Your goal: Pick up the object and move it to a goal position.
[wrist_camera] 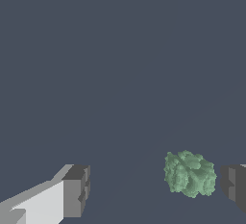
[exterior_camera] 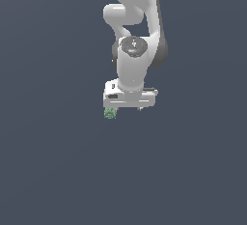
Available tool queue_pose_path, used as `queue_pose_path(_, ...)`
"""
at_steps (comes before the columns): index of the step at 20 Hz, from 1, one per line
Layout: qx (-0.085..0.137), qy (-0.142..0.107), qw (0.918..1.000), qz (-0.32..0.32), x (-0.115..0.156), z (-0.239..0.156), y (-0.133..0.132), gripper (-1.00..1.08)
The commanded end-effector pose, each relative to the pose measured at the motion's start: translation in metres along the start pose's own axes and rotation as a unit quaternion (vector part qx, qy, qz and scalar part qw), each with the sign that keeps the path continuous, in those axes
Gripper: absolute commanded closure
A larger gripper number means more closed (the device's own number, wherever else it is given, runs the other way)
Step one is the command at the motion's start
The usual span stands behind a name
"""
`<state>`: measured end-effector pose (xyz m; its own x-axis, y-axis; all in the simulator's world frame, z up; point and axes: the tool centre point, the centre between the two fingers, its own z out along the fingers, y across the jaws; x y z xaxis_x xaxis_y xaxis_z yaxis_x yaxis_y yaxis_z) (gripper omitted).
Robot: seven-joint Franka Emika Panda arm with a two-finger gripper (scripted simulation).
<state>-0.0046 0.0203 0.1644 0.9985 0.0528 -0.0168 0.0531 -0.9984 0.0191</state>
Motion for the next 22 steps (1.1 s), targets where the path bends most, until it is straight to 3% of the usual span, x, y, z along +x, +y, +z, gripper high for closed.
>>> queue_pose_path(1,0.000,0.000,1.0000,0.000,0.000,0.000,0.000,-0.92)
queue_pose_path(14,-0.004,0.004,0.9998,-0.017,0.000,-0.008,0.001,-0.92)
queue_pose_path(22,0.001,0.005,1.0000,0.002,-0.016,0.016,0.025,-0.92)
